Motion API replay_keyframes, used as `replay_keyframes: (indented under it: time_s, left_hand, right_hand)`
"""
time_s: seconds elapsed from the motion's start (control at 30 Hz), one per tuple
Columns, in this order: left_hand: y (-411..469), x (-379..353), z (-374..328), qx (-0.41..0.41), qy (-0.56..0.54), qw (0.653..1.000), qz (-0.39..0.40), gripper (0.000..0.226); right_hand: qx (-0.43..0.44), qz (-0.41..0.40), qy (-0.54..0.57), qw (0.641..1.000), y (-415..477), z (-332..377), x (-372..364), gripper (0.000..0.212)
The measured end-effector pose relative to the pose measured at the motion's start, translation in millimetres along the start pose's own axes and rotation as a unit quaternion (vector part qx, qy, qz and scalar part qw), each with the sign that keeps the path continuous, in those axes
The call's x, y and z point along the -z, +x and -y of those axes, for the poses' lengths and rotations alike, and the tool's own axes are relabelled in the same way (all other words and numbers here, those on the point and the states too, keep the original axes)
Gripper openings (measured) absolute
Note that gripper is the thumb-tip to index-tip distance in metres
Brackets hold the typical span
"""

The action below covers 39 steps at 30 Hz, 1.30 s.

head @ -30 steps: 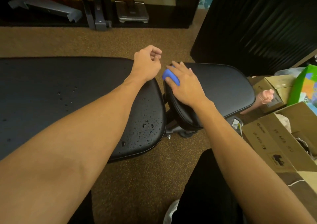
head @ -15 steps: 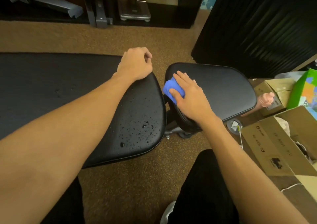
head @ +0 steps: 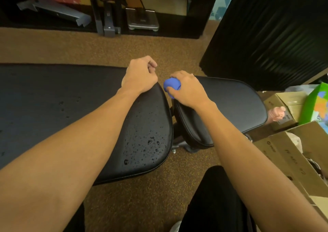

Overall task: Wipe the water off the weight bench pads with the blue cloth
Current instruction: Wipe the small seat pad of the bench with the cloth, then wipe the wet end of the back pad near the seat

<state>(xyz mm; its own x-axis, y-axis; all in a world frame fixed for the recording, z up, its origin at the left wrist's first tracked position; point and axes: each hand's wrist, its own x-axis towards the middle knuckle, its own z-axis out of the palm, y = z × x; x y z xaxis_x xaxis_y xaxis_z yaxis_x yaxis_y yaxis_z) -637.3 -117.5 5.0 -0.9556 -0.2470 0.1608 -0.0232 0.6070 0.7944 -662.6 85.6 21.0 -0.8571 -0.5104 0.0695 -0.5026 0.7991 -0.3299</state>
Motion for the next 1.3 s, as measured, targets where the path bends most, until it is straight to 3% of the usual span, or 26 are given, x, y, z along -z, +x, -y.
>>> replay_keyframes:
  time_s: [0.13,0.3,0.67,0.93,1.2,1.3]
  left_hand:
    - [0.3,0.4,-0.5,0.008,0.003,1.0,0.002,0.025]
    - [0.6,1.2,0.4,0.008,-0.006,1.0,-0.002,0.027]
    - [7.5,-3.6,4.1,0.028,0.005,1.0,0.004,0.027]
    - [7.1,-4.5,3.6,0.014,-0.001,1.0,0.008,0.026]
    - [6.8,0.5,1.3,-0.003,-0.03,0.999,0.018,0.028]
    - [8.3,5.7,2.4,0.002,-0.037,0.999,0.023,0.032]
  right_hand:
    - [-0.085,0.039,-0.052,0.994,34.4,5.9,6.3,0.034]
    - [-0.203,0.065,0.004,0.977,52.8,-14.5,18.5,0.056]
    - [-0.23,0.001,0.083,0.97,11.7,-141.1,62.0,0.042]
    - [-0.325,-0.012,0.078,0.943,0.5,-192.5,83.0,0.037]
    - [-0.18,0.023,0.062,0.981,26.9,-96.1,44.1,0.042]
    - [-0.135,-0.014,0.095,0.986,20.2,-60.1,33.2,0.037]
